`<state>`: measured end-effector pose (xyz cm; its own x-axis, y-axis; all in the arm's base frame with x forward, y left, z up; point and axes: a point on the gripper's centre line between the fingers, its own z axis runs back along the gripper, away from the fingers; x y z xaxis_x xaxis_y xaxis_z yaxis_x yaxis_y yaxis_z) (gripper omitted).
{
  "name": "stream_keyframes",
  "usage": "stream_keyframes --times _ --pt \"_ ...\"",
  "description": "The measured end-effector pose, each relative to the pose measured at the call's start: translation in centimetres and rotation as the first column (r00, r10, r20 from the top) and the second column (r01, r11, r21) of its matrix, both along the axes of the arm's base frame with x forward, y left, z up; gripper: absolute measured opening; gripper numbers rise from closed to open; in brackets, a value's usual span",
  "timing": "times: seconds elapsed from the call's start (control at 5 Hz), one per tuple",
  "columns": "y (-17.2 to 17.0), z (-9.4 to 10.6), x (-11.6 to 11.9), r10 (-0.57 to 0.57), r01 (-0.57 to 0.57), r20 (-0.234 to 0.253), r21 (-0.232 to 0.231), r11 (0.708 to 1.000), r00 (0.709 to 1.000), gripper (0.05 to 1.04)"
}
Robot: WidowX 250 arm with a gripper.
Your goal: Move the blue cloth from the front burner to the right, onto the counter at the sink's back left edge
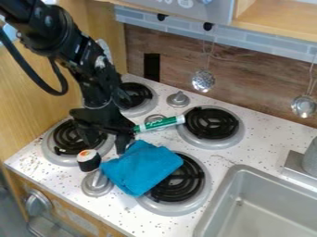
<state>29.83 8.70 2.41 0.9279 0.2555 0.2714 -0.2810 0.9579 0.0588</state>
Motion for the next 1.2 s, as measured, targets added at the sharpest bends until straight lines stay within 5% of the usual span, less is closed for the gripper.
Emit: stream_keyframes --times 0.6,1.0,1.2 --pt "-3.5 -2.7 1.0 -0.121 0.120 -0.010 -0.071 0.990 0.993 1.001" --pt "-3.1 -4.7 2.0 -0.101 0.101 -0.048 0.002 0.995 0.994 0.965" --pt "-2.9 -4.9 2.8 -0.088 0.088 -0.064 -0.004 0.996 0.994 0.737"
